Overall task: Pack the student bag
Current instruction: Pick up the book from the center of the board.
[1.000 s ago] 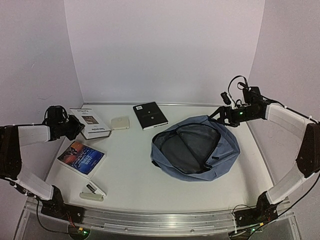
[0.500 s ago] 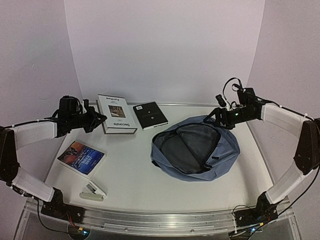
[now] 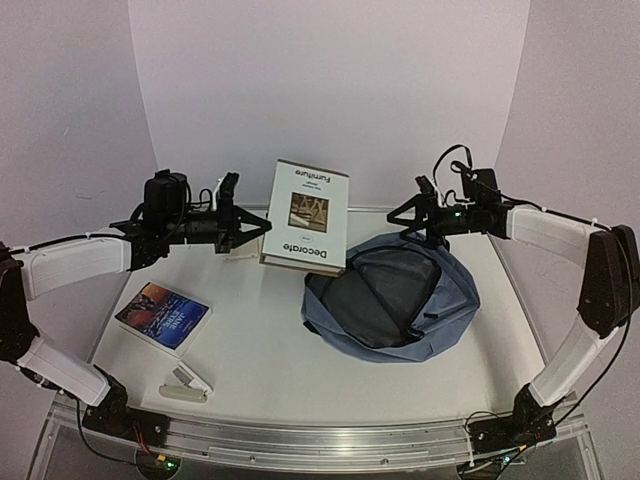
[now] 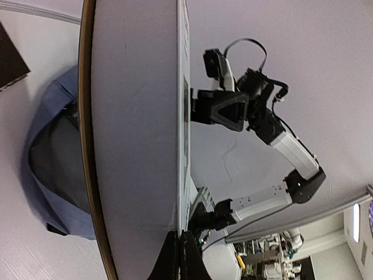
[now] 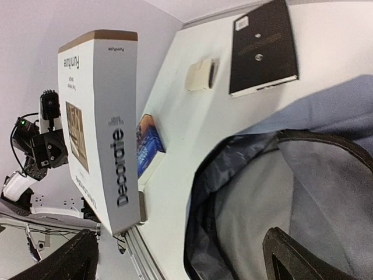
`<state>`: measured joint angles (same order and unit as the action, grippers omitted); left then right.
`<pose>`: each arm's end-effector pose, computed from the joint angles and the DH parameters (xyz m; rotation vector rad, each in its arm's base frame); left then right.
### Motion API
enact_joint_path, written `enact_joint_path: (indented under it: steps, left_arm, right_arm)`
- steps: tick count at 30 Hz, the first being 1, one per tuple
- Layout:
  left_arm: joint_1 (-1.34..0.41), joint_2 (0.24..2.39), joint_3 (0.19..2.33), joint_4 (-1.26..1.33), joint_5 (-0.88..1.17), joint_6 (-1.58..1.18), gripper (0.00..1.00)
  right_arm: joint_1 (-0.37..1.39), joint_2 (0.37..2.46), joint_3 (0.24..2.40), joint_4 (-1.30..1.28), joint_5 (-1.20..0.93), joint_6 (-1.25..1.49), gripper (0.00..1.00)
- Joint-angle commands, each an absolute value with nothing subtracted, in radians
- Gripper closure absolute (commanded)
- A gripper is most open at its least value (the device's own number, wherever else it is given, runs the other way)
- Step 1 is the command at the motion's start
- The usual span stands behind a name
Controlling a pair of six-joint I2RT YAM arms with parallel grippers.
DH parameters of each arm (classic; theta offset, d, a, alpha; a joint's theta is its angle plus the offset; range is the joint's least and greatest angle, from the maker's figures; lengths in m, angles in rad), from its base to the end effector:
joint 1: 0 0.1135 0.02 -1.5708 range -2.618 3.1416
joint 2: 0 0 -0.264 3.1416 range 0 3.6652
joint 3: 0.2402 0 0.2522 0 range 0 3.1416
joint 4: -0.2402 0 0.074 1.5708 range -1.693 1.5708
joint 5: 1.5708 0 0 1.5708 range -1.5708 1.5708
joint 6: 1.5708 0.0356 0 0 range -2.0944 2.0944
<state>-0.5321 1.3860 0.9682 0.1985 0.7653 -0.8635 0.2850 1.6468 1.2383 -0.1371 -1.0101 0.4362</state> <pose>0.2607 -0.1821 0.3068 0.3010 2.0408 -1.6167 0.3448 0.1324 0.2863 -0.4867 2.1163 1.4844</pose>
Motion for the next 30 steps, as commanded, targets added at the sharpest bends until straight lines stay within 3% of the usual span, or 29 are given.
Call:
enact_joint_path:
  steps: [1, 12, 21, 23, 27, 30]
  left_arm:
    - [-0.595, 1.425, 1.047, 0.375, 0.886, -0.891, 1.00]
    - [-0.635, 1.467, 1.071, 0.486, 0.935, -0.965, 1.00]
    - [-0.635, 1.509, 1.052, 0.567, 0.887, -1.033, 0.97]
    - [-0.634, 1.487, 1.031, 0.563, 0.831, -1.021, 0.82]
    - [-0.633, 1.399, 0.973, 0.532, 0.650, -0.978, 0.33]
    - [-0.635, 1.347, 0.897, 0.591, 0.505, -0.993, 0.16]
  right_arm:
    - [0.357, 1.590, 1.210, 0.091, -1.085, 0.522, 0.02]
    - [0.412, 1.553, 1.177, 0.362, -1.152, 0.710, 0.04]
    - [0.415, 1.544, 1.195, 0.445, -1.116, 0.854, 0.53]
    - [0.415, 1.543, 1.199, 0.445, -1.093, 0.868, 0.63]
    - [0.409, 1.537, 1.221, 0.445, -1.011, 0.878, 0.71]
    - [0.396, 1.535, 1.248, 0.447, -0.909, 0.892, 0.76]
